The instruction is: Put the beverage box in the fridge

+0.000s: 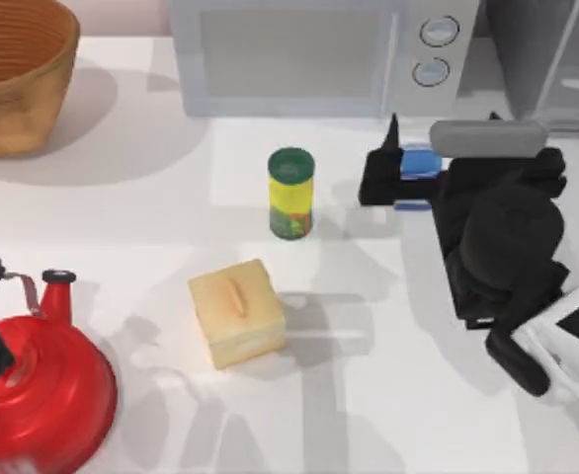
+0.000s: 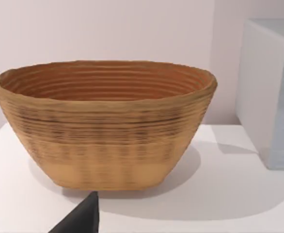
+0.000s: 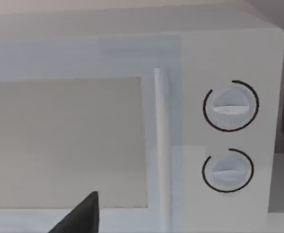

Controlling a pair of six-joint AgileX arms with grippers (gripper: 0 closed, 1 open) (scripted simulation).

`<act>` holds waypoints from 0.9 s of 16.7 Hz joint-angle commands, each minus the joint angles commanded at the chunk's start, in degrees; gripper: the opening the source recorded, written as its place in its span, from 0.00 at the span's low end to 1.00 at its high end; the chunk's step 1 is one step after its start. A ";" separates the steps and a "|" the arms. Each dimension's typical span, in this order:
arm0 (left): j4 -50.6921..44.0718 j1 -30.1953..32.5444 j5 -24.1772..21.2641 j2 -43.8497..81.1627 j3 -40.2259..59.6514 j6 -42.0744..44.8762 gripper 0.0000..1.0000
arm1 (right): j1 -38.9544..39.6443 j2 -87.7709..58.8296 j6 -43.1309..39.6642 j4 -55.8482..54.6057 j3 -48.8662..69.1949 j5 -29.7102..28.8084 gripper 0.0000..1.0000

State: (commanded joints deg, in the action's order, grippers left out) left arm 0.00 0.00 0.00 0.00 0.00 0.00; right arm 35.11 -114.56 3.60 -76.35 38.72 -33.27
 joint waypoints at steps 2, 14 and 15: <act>0.00 0.00 0.00 0.00 0.00 0.00 1.00 | 0.65 -9.05 -0.58 -5.74 3.29 -1.66 1.00; 0.00 0.00 0.00 0.00 0.00 0.00 1.00 | -0.73 -30.21 -2.95 -18.28 11.05 -3.33 1.00; 0.00 0.00 0.00 0.00 0.00 0.00 1.00 | -0.73 -30.21 -2.95 -18.28 11.05 -3.33 1.00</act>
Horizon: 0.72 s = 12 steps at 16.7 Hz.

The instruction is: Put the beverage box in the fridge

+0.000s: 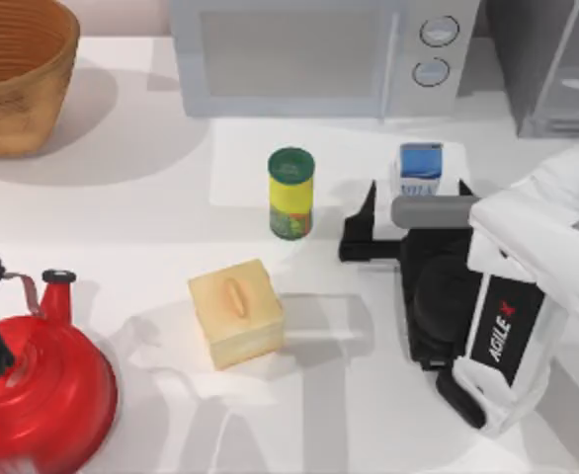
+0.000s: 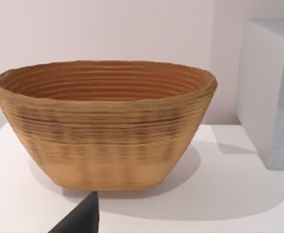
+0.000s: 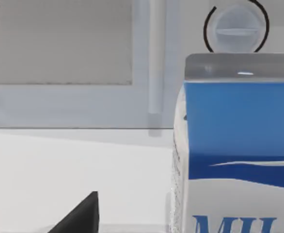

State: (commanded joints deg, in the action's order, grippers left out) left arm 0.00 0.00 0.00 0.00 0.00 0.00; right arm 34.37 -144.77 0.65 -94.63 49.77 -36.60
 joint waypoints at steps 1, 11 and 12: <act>0.00 0.00 0.00 0.00 0.00 0.00 1.00 | 0.26 0.13 0.05 0.13 -0.21 0.03 1.00; 0.00 0.00 0.00 0.00 0.00 0.00 1.00 | -4.32 -2.18 -0.06 8.27 10.53 4.30 1.00; 0.00 0.00 0.00 0.00 0.00 0.00 1.00 | -4.33 -2.20 -0.07 8.33 10.60 4.31 1.00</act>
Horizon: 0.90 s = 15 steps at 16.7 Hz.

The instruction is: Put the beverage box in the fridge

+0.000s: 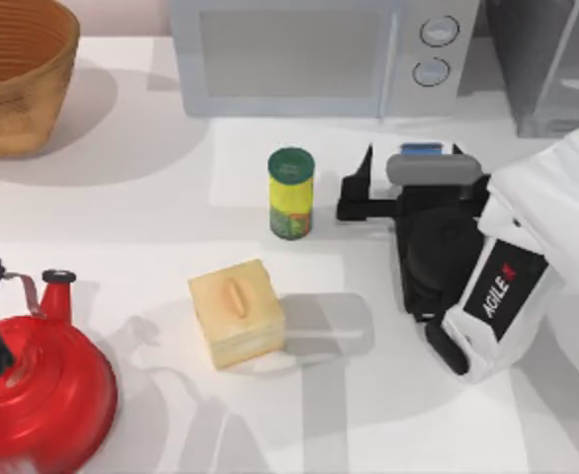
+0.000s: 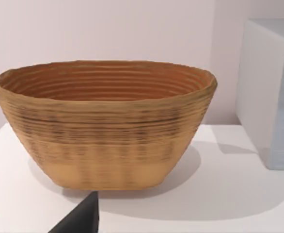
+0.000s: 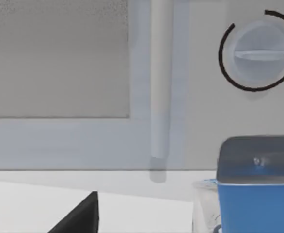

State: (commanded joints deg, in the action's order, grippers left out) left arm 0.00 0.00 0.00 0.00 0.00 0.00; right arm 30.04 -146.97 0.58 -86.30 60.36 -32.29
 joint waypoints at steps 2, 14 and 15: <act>0.00 0.00 0.00 0.00 0.00 0.00 1.00 | 0.00 0.00 0.00 0.00 0.00 0.00 1.00; 0.00 0.00 0.00 0.00 0.00 0.00 1.00 | 0.00 0.00 0.00 0.00 0.00 0.00 0.17; 0.00 0.00 0.00 0.00 0.00 0.00 1.00 | 0.00 0.00 0.00 0.00 0.00 0.00 0.10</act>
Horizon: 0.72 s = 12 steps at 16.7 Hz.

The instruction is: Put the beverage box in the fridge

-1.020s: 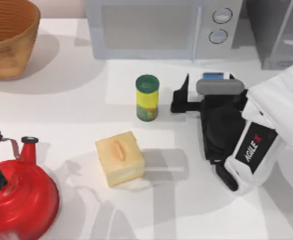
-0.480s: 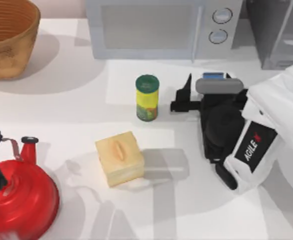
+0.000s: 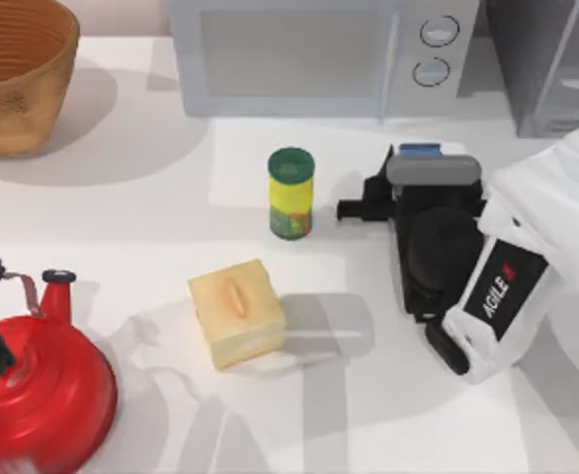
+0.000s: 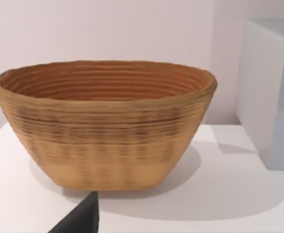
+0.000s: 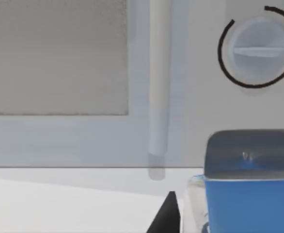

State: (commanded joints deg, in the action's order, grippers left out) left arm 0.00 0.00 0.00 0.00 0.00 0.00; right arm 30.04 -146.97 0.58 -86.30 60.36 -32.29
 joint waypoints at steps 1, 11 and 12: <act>0.00 0.00 0.00 0.00 0.00 0.00 1.00 | 0.00 0.00 0.00 0.00 0.00 0.00 0.02; 0.00 0.00 0.00 0.00 0.00 0.00 1.00 | 0.08 0.22 0.07 0.14 -0.11 -0.01 0.00; 0.00 0.00 0.00 0.00 0.00 0.00 1.00 | -0.06 0.92 0.08 0.87 -0.33 -0.01 0.00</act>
State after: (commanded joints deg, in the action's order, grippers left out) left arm 0.00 0.00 0.00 0.00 0.00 0.00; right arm 29.98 -146.05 0.66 -85.44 60.04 -32.30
